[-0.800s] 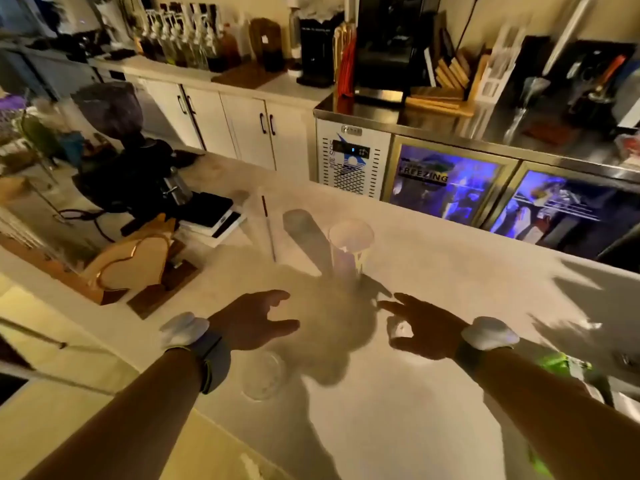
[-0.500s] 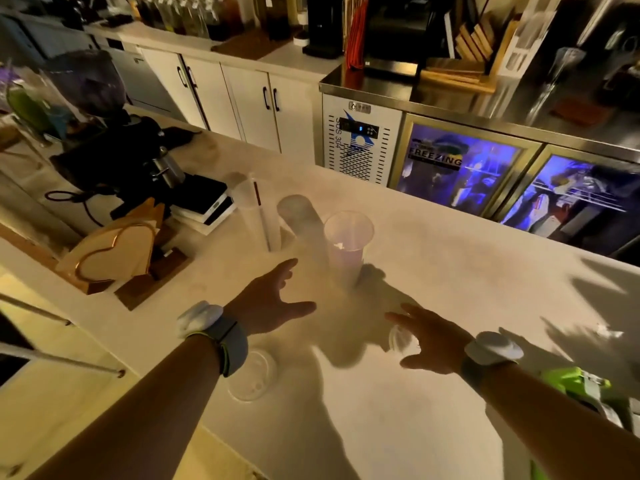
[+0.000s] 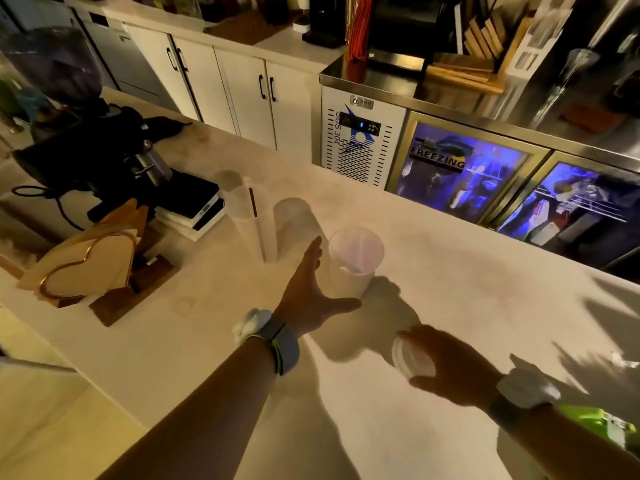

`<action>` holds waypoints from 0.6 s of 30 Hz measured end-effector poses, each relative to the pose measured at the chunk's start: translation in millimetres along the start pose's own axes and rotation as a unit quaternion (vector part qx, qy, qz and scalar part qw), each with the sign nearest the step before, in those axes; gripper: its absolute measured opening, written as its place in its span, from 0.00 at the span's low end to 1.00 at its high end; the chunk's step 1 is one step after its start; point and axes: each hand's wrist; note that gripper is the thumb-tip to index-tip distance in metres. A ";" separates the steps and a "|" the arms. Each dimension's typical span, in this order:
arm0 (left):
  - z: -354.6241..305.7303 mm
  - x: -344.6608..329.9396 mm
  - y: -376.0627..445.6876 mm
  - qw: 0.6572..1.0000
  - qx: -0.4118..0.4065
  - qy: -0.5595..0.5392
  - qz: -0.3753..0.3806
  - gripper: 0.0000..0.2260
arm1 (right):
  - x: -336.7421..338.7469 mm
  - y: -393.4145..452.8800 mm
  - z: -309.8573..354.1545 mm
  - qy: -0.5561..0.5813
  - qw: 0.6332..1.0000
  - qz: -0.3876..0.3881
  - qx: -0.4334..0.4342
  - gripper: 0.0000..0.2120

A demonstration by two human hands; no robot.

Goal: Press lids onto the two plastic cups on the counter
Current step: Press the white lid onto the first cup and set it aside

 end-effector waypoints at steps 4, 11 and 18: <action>-0.3 -8.5 14.1 0.999 -0.045 -0.005 -0.015 0.57 | 53.7 2.3 24.7 0.149 0.969 -0.188 0.059 0.33; 3.7 -11.4 25.2 0.996 -0.077 -0.055 -0.005 0.54 | 119.3 35.5 80.2 0.103 0.941 -0.272 0.172 0.30; 1.2 -13.9 33.5 0.990 -0.110 -0.085 -0.011 0.48 | 117.6 83.9 110.1 0.001 0.954 -0.219 0.204 0.33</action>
Point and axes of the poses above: each hand's wrist, its own y-axis towards the middle knuckle, its own x-axis out of the back of the hand, z = x × y, and after that the axes turned 8 degrees about y, right-handed
